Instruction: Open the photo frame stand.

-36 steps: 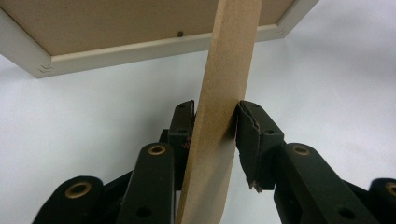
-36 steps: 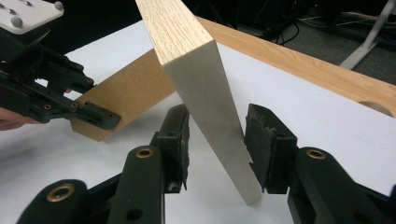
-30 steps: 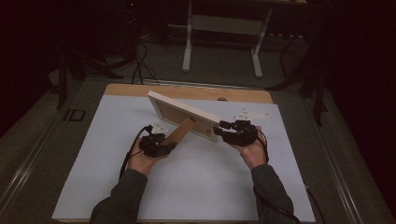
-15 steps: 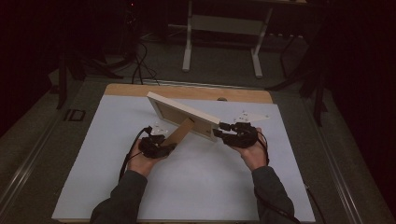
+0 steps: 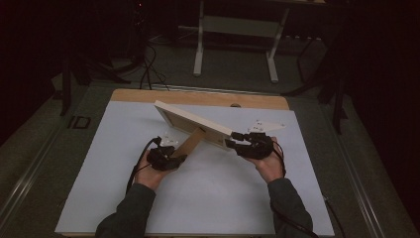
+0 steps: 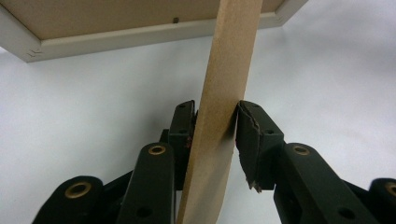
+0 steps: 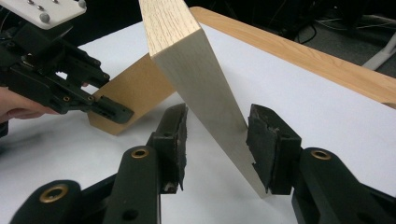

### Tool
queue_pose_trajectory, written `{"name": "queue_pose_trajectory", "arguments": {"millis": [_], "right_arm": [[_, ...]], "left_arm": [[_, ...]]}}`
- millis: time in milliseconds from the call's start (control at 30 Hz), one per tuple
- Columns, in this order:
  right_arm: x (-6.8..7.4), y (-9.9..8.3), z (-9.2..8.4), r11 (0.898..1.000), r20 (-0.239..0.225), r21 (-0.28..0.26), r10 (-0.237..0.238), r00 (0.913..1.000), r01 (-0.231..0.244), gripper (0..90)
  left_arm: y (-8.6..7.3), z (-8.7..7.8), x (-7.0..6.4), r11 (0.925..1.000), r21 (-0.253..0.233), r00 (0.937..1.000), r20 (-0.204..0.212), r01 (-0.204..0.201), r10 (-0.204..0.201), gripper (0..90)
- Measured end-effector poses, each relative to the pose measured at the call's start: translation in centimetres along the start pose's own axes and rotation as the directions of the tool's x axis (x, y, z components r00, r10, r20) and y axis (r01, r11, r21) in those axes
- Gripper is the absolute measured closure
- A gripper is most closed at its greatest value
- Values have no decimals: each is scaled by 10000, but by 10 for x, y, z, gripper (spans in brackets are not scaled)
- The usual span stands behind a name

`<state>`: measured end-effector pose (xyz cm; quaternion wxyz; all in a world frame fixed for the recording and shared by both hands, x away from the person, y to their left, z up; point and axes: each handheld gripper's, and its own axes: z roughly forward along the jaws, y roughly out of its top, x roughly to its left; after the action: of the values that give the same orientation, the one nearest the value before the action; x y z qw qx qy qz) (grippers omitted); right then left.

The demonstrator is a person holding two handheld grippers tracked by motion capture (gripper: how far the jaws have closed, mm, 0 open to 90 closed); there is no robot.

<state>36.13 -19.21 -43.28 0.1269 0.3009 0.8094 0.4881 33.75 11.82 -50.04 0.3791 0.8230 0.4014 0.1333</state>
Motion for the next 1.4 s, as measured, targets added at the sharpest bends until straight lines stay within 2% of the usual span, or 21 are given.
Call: {"name": "queue_pose_trajectory", "arguments": {"millis": [533,967,1267,1400], "right_arm": [[-1,-6,-2,10000,-187,-53,-21,9998,20,570],[-6,-13,-9,10000,-158,-21,10,9999,-10,556],[-12,-13,-19,9986,82,-453,278,9996,-274,558],[-14,-14,-23,9977,324,-564,401,9987,-382,555]], "left_arm": [[-3,1,-1,10000,0,10000,-22,37,-37,690],[-6,2,0,10000,4,10000,3,87,-87,686],[-7,2,0,9999,-65,10000,36,86,-86,686],[-7,2,0,9999,-71,9999,28,105,-105,680]]}}
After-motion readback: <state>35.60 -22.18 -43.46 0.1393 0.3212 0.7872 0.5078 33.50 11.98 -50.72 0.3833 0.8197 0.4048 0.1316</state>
